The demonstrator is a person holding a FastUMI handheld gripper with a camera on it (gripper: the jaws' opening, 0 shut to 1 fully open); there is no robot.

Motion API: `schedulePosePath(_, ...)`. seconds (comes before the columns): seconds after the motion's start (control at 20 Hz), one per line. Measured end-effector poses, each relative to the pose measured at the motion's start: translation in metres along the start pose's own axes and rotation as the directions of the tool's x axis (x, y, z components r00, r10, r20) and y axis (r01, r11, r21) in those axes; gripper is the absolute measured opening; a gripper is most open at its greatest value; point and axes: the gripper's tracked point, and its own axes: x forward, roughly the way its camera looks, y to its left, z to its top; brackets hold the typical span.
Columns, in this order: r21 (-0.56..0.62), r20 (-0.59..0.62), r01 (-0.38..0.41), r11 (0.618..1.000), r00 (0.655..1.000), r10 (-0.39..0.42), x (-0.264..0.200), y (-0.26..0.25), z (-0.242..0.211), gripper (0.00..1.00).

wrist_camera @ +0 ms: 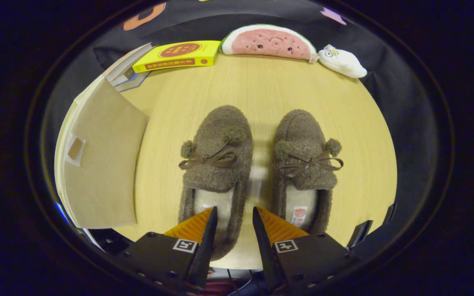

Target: Open the storage box then place both shoes into the box .Put the left shoe in first, then the right shoe, with the right side of both shoes facing outward in a uniform manner.

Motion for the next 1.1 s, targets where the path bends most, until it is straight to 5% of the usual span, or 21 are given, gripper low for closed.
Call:
schedulePosePath(0.1,-0.001,-0.022,0.001,1.0,1.0,-0.001,0.007,-0.003,0.007,0.1)
schedulePosePath(0.2,0.002,0.002,-0.008,1.0,1.0,0.008,0.007,-0.005,0.009,0.12)
schedulePosePath(0.25,0.008,0.016,-0.005,1.0,1.0,0.005,0.005,-0.009,0.01,0.0)
schedulePosePath(0.85,0.016,0.104,-0.1,0.995,0.99,0.097,-0.108,0.018,0.026,0.0)
schedulePosePath(1.1,-0.019,0.151,-0.145,0.989,0.978,0.146,-0.172,0.068,0.039,0.0)
